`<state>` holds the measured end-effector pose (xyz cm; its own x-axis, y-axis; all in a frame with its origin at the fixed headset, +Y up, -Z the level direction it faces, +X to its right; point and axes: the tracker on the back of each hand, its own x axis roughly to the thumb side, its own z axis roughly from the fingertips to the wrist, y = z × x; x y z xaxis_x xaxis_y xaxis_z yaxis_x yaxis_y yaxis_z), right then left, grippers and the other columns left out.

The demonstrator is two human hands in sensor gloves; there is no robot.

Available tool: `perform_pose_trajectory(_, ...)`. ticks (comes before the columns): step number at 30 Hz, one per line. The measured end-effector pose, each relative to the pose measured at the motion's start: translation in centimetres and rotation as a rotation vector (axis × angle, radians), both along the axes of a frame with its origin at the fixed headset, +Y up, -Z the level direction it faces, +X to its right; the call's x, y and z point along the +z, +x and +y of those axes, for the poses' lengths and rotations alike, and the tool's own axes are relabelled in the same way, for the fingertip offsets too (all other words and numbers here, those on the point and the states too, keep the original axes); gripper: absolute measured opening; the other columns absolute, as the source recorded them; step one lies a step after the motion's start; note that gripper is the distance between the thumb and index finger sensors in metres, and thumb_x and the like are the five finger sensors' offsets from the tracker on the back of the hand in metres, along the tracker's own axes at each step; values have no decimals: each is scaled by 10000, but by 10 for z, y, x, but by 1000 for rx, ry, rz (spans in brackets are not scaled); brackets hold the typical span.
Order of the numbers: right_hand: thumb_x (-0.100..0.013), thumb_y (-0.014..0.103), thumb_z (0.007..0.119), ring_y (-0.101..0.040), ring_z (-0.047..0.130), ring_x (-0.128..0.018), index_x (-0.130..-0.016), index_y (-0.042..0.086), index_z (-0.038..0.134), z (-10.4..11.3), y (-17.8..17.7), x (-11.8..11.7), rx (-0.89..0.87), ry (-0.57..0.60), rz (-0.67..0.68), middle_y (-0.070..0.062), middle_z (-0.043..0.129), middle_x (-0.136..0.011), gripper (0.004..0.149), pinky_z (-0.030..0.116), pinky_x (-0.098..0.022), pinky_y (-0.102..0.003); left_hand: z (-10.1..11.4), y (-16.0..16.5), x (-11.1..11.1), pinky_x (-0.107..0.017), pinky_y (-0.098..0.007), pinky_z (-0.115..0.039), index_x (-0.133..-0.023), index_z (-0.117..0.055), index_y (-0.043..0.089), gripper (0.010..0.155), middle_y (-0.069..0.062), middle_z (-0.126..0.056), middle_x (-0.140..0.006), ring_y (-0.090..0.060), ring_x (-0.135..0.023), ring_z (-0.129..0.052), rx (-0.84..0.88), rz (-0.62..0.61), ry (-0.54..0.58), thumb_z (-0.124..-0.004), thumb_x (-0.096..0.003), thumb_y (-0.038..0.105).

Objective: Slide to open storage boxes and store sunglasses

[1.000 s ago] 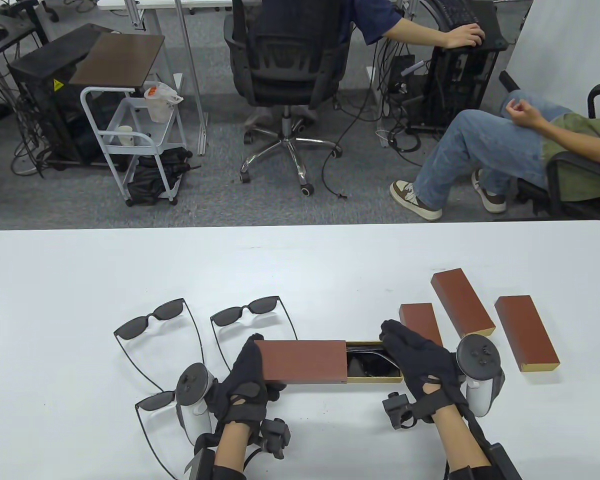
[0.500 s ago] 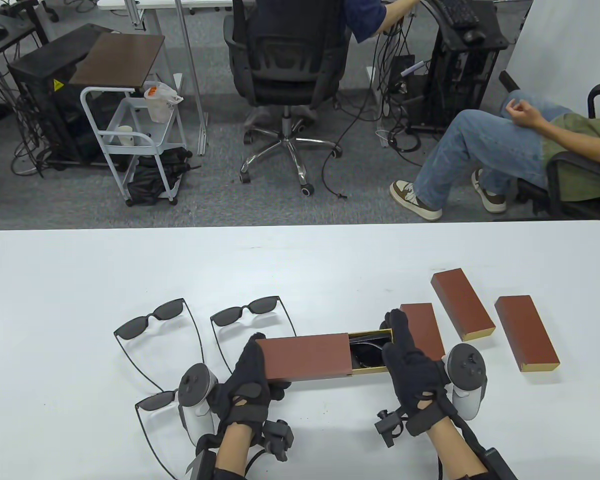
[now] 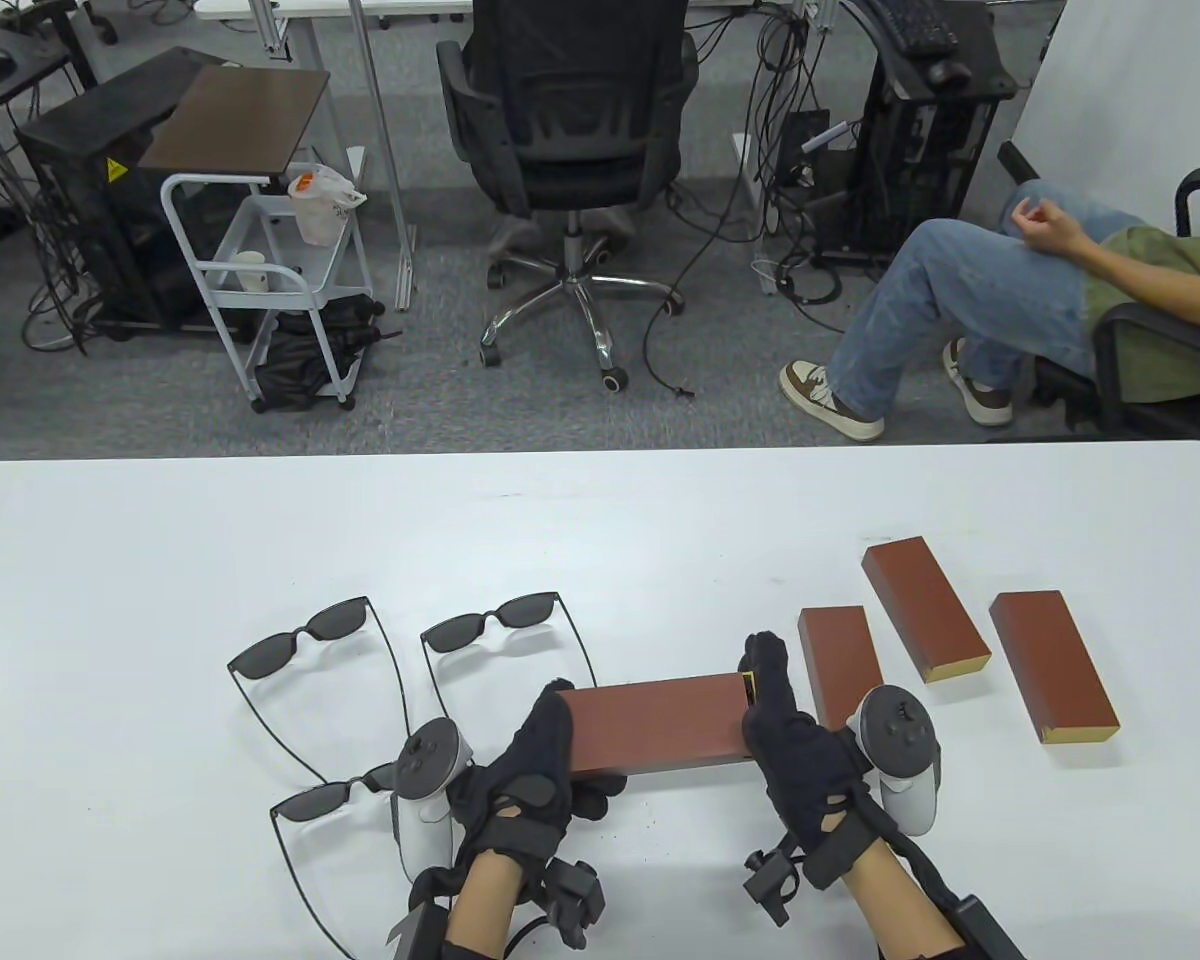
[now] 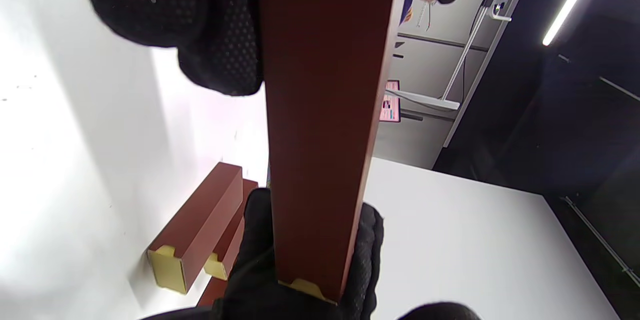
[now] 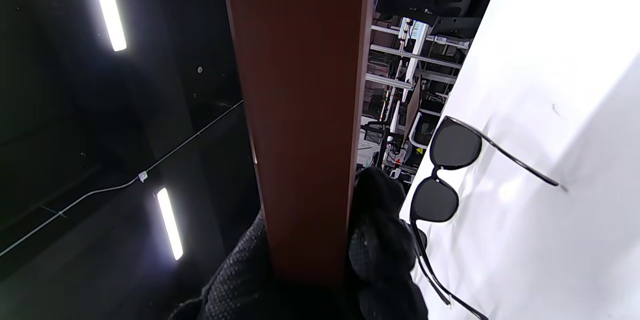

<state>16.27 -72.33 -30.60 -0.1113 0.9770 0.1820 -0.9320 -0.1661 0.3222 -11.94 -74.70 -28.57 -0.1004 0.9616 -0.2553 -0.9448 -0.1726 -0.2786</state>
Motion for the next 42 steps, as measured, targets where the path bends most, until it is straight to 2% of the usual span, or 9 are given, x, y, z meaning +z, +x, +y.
perform_pose_trajectory(6, -344, 785, 562, -388, 167, -974, -975, 280, 105, 0, -1, 0, 4, 6, 8, -103, 59, -1061, 929, 354, -716, -548, 0, -1, -1, -464, -468, -790, -1118, -246, 188, 760, -106, -770, -928, -275, -663, -916, 14, -5, 9, -476, -518, 594)
perform_pose_trajectory(9, -351, 732, 669, -419, 238, -975, -994, 275, 218, 2, 1, 0, 7, 32, -26, -140, 156, -1073, 908, 402, -712, -558, 2, -5, -2, -453, -459, -791, -1124, -281, 198, 757, -100, -786, -903, -262, -634, -919, -15, 25, 38, -481, -517, 603)
perform_pose_trajectory(13, -313, 662, 806, -433, 327, -980, -990, 316, 410, 13, 1, 2, 135, 186, -48, -138, 275, -1085, 857, 453, -706, -571, 0, -11, -2, -420, -450, -799, -1127, -359, 211, 753, -95, -830, -856, -253, -578, -936, -44, 88, 43, -518, -518, 623)
perform_pose_trajectory(19, -257, 570, 925, -431, 531, -951, -941, 266, 579, 26, -11, 9, 424, 386, -17, -125, 443, -1070, 825, 561, -694, -536, -2, -21, -3, -389, -444, -807, -1121, -450, 231, 739, -93, -875, -811, -247, -527, -954, -73, 163, 53, -553, -516, 643)
perform_pose_trajectory(22, -250, 503, 955, -407, 627, -914, -909, 273, 636, 30, -14, 10, 512, 436, -39, -93, 569, -1035, 768, 621, -665, -531, -4, -24, -4, -374, -448, -807, -1114, -487, 229, 733, -112, -890, -791, -254, -506, -959, -86, 181, 51, -560, -513, 643)
perform_pose_trajectory(26, -230, 528, 968, -391, 742, -834, -880, 279, 683, 33, -19, 10, 652, 519, -73, -100, 680, -982, 753, 683, -625, -509, -6, -26, -5, -371, -457, -805, -1109, -511, 232, 729, -113, -898, -787, -264, -502, -960, -115, 198, 47, -573, -508, 639)
perform_pose_trajectory(35, -244, 492, 957, -398, 753, -835, -905, 271, 647, 41, -26, -6, 717, 523, -55, -121, 661, -995, 762, 705, -625, -497, 8, -32, -4, -381, -456, -812, -1094, -546, 229, 722, -77, -901, -802, -248, -523, -969, -367, 300, 163, -585, -493, 627)
perform_pose_trajectory(39, -259, 492, 944, -424, 756, -821, -915, 278, 628, 48, -21, -26, 758, 479, -199, -150, 655, -991, 759, 706, -612, -515, 19, -37, -3, -420, -475, -807, -1085, -561, 245, 692, -71, -887, -834, -264, -582, -964, -596, 362, 264, -601, -494, 603)
perform_pose_trajectory(42, -267, 502, 930, -431, 763, -812, -918, 294, 623, 55, -21, -49, 892, 452, -331, -162, 654, -989, 750, 713, -603, -516, 26, -37, -4, -472, -515, -786, -1083, -570, 249, 689, -85, -856, -898, -311, -670, -943, -728, 355, 333, -621, -490, 596)
